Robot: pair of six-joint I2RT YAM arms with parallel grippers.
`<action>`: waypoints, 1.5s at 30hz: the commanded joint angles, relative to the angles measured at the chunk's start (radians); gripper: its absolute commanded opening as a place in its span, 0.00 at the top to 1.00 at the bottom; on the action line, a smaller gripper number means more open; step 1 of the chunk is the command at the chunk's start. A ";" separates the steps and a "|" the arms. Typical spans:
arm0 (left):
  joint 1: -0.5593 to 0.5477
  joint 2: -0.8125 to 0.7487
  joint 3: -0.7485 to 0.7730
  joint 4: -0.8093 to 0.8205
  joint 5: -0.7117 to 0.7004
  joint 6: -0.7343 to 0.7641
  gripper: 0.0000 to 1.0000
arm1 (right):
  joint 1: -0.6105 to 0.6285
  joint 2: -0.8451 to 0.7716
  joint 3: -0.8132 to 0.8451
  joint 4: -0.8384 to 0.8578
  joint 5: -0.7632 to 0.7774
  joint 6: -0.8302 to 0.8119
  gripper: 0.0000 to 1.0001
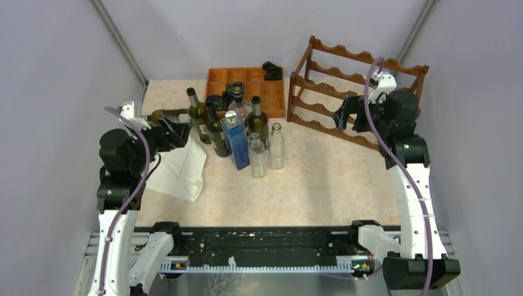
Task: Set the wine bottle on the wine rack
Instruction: Pick up the wine bottle from the center of the board.
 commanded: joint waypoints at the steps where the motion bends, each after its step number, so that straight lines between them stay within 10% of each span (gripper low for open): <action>1: 0.007 -0.004 0.107 0.035 0.064 -0.015 0.01 | -0.009 -0.008 0.144 -0.010 0.068 0.051 0.01; 15: 0.016 0.017 0.255 0.216 0.456 -0.195 0.04 | -0.018 -0.039 0.224 -0.168 -0.490 -0.392 0.01; 28: -0.043 0.213 0.413 0.348 0.681 -0.256 0.08 | -0.022 -0.015 0.124 -0.116 -0.610 -0.472 0.01; 31: -0.211 0.338 0.520 0.278 0.577 -0.128 0.07 | -0.023 -0.007 0.105 -0.101 -0.585 -0.475 0.01; 36: -0.865 0.660 0.872 -0.086 0.002 0.279 0.03 | -0.024 -0.009 0.057 -0.077 -0.535 -0.498 0.01; 45: -0.941 0.846 0.909 -0.180 -0.195 0.372 0.03 | -0.042 -0.050 -0.145 0.073 -0.458 -0.413 0.01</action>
